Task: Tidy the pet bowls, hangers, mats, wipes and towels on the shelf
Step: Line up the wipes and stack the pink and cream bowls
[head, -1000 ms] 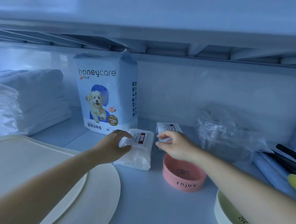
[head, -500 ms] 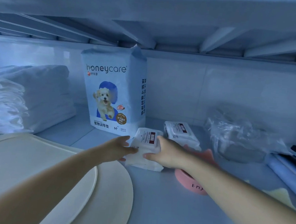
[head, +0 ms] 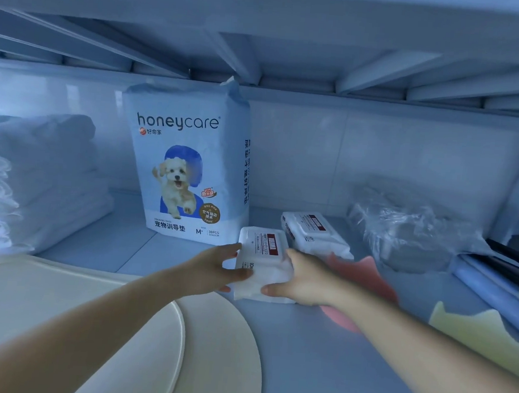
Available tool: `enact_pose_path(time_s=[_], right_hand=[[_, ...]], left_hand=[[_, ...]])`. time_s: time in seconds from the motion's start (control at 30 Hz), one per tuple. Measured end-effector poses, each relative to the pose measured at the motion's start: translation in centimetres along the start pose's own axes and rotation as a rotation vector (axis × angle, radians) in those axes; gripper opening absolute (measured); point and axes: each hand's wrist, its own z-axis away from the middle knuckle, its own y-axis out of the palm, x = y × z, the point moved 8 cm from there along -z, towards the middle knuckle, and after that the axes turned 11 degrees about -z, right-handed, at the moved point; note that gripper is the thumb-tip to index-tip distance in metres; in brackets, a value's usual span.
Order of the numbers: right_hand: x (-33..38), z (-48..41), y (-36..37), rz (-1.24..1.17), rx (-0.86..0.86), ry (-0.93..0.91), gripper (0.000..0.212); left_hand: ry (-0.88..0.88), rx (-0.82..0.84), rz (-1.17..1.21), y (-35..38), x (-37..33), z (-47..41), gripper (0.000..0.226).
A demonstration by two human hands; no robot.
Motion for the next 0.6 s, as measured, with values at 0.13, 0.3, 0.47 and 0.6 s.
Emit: enact_pose_path(time_s=[0.13,0.3,0.47,0.6], right_hand=[[-1.0,-0.4,0.4,-0.121,-0.066,0.070,0.064],[-1.5,-0.1,1.0,-0.292,-0.086,0.011,0.063],[-0.1,0.9,-1.1,-0.273,-0.204,-0.094,0.056],[1.4,0.6,-5.8,-0.270,-0.362,-0.163,0.057]], left_hand=[[0.053,-0.022,0.035,0.2,-0.2,0.1,0.027],[0.089,-0.011,0.157,0.8,0.3,0.6,0.033],[0.116,-0.100,0.151,0.1,-0.7,0.1,0.070],[0.245,-0.161,0.139,-1.4,-5.2,-0.8,0.054]])
